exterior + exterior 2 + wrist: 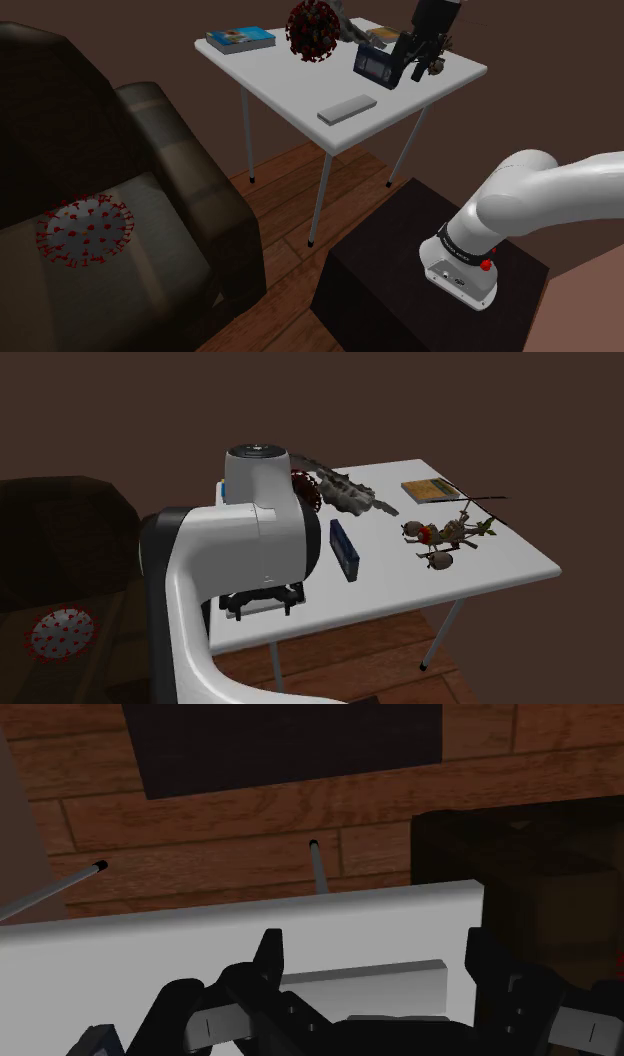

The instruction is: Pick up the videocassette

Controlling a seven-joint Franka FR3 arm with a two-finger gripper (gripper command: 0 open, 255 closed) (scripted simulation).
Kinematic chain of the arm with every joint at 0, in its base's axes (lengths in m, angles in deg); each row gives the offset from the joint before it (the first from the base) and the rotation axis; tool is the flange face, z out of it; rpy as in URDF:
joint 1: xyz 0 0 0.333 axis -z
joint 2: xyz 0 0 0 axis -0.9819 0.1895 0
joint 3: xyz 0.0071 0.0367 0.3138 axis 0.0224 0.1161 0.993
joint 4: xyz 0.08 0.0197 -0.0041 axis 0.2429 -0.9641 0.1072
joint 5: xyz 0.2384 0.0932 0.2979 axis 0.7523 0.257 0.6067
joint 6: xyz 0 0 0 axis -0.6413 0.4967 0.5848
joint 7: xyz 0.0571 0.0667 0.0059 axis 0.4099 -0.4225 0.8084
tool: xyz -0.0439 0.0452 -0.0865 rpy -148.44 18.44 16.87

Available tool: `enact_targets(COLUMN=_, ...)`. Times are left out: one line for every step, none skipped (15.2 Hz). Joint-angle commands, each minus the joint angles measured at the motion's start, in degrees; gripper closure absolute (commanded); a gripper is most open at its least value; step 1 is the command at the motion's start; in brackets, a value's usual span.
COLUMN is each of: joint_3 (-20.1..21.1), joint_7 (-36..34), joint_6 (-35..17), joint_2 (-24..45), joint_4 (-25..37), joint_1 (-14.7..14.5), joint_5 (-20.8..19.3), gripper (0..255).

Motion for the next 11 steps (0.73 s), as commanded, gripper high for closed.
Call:
enact_targets(joint_3=0.0, joint_7=0.0, joint_6=0.0, joint_2=0.0, joint_4=0.0, joint_1=0.0, joint_5=0.0, gripper=0)
enact_targets(joint_3=-0.88, joint_7=1.21, joint_6=-0.67, joint_2=1.46, joint_4=0.63, joint_1=0.32, joint_5=-0.77, gripper=0)
enact_targets(joint_3=-1.74, joint_7=2.41, joint_6=-1.32, joint_2=2.97, joint_4=1.33, joint_1=0.63, joint_5=-1.51, gripper=0)
enact_targets(joint_3=-2.59, joint_7=3.58, joint_6=-1.96, joint_2=4.52, joint_4=2.1, joint_1=0.92, joint_5=-2.2, gripper=0)
enact_targets(joint_3=-3.42, joint_7=4.75, joint_6=-2.58, joint_2=6.11, joint_4=2.94, joint_1=1.2, joint_5=-2.85, gripper=0)
enact_targets(joint_3=-4.24, joint_7=5.9, joint_6=-3.19, joint_2=7.73, joint_4=3.84, joint_1=1.47, joint_5=-3.45, gripper=0)
enact_targets(joint_3=-5.04, joint_7=7.05, joint_6=-3.77, joint_2=9.39, joint_4=4.81, joint_1=1.73, joint_5=-4.01, gripper=0)
enact_targets(joint_3=-5.83, joint_7=8.18, joint_6=-4.32, joint_2=11.08, joint_4=5.86, joint_1=1.96, joint_5=-4.52, gripper=0)
enact_targets(joint_3=-6.61, joint_7=9.3, joint_6=-4.85, joint_2=12.81, joint_4=6.97, joint_1=2.19, joint_5=-4.99, gripper=0)
enact_targets(joint_3=-7.37, joint_7=10.41, joint_6=-5.35, joint_2=14.56, joint_4=8.15, joint_1=2.4, joint_5=-5.4, gripper=0)
enact_targets(joint_3=-8.12, joint_7=11.52, joint_6=-5.81, joint_2=16.34, joint_4=9.4, joint_1=2.6, joint_5=-5.77, gripper=0)
